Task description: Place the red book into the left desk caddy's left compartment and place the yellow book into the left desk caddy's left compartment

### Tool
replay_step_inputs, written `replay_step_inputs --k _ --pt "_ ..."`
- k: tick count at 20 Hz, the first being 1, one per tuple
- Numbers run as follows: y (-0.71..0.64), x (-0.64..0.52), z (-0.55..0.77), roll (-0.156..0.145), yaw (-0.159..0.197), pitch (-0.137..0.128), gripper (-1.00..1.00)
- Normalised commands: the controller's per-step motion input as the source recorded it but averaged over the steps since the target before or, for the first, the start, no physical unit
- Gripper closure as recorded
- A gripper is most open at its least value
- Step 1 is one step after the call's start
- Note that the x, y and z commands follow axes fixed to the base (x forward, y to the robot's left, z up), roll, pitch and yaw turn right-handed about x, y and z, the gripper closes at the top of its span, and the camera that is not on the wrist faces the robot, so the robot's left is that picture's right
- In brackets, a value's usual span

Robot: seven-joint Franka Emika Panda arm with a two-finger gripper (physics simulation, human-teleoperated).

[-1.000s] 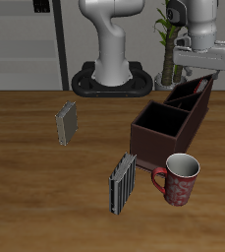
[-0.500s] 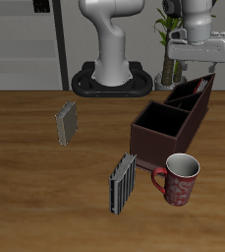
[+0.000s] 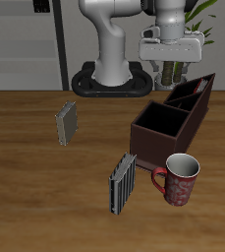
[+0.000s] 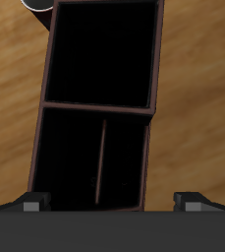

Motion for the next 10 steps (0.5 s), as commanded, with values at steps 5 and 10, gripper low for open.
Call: replay_step_inputs --k 5,10 --pt "-0.85 0.39 0.02 -0.059 0.086 0.013 -1.00" --pt "-0.73 0.25 -0.10 -0.117 0.033 0.001 -1.00"
